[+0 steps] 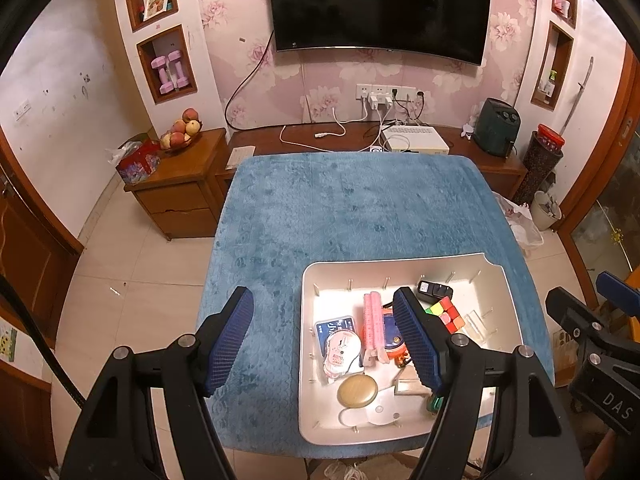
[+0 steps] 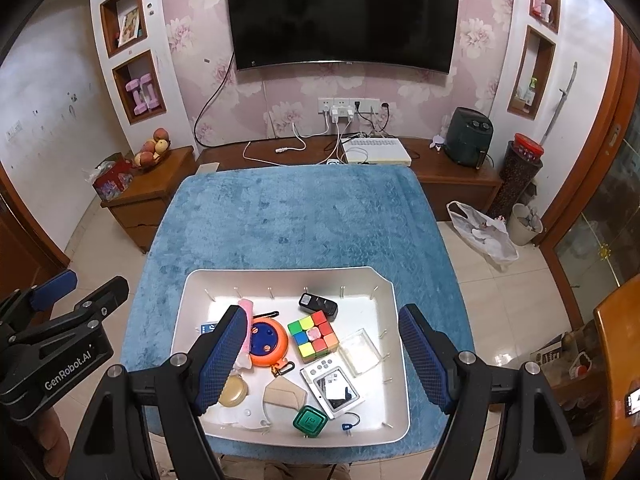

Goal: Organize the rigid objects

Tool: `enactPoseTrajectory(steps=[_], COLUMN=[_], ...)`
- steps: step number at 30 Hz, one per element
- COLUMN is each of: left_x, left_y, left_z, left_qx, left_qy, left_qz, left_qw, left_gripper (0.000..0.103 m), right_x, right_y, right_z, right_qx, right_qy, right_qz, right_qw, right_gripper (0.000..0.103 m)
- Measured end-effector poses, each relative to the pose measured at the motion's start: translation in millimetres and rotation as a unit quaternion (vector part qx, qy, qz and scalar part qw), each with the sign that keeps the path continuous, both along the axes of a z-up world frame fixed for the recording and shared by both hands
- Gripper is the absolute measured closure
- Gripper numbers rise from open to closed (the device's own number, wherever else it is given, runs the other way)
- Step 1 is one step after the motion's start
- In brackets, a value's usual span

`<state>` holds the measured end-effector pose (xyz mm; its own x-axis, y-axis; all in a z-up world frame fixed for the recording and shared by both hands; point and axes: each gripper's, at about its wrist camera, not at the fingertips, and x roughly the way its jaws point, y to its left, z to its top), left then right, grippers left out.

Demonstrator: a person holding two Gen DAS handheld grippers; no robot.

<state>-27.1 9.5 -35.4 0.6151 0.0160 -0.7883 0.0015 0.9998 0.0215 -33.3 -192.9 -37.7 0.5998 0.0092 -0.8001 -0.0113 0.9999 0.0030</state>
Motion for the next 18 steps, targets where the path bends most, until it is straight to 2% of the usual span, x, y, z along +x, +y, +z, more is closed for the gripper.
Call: enactPoseTrajectory(steps=[18], left_x=[11.4], left_y=[-6.1], left_z=[-4.8], left_qx=[-0.001], left_qy=[0.007], left_qz=[0.001], left_qw=[1.0], left_gripper=[0.028], right_x=[9.0], right_y=[-2.4], right_z=[-3.3], right_qx=[0.0], right_qy=[0.005], right_qz=[0.002], right_qw=[1.0], right_gripper=[0.024])
